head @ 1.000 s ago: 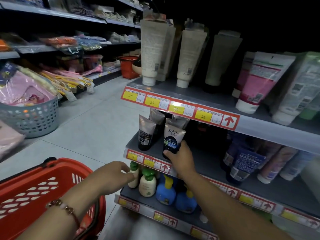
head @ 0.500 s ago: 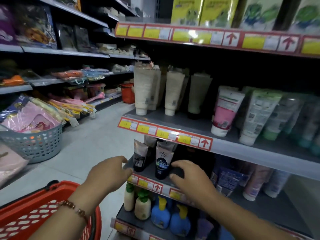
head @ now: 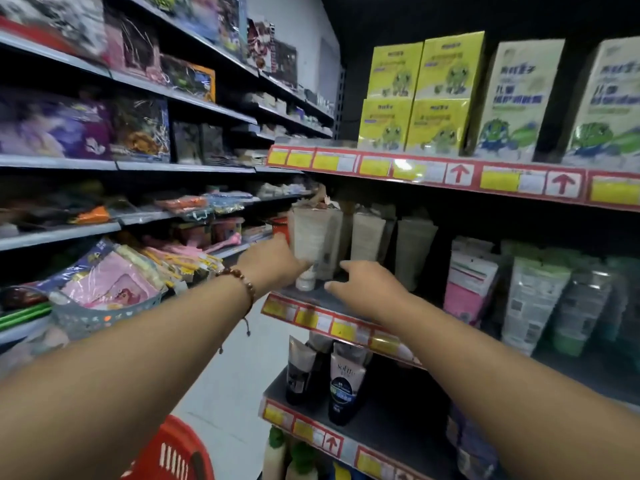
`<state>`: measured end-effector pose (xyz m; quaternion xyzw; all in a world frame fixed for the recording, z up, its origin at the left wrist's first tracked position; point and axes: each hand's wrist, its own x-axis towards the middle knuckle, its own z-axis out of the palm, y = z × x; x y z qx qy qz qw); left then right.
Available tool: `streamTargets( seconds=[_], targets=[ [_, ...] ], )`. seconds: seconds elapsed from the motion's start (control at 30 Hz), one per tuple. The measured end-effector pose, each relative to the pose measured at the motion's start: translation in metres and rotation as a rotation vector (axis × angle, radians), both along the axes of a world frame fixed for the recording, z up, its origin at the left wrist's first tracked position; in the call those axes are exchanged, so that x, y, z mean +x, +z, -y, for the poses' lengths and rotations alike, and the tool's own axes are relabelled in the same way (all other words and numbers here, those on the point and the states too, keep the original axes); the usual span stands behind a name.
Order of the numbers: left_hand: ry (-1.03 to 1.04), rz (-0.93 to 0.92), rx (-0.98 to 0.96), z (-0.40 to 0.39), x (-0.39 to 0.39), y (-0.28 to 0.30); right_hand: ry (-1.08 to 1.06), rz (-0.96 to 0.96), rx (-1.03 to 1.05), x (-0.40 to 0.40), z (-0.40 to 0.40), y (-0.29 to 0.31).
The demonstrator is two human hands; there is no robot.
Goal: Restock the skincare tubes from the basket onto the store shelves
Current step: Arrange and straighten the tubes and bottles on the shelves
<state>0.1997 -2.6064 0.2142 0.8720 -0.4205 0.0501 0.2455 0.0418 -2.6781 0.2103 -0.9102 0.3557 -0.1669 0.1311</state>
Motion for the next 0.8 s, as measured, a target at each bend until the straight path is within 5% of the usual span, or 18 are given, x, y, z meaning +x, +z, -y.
streamTargets(
  seconds=[0.13,0.3,0.47,0.8],
  targets=[
    [-0.062,-0.305,-0.307,0.052,0.032,-0.019,0.007,0.07,0.105,0.037,0.024,-0.017],
    [-0.164,-0.25,-0.525,0.099,0.05,-0.046,0.041,0.192,0.175,0.069,0.058,-0.042],
    [-0.266,-0.225,-0.522,0.099,0.063,-0.047,0.102,0.322,0.305,0.085,0.074,-0.05],
    [-0.547,-0.759,-0.429,0.082,0.062,-0.037,-0.032,0.46,0.383,0.049,0.064,-0.051]
  ],
)
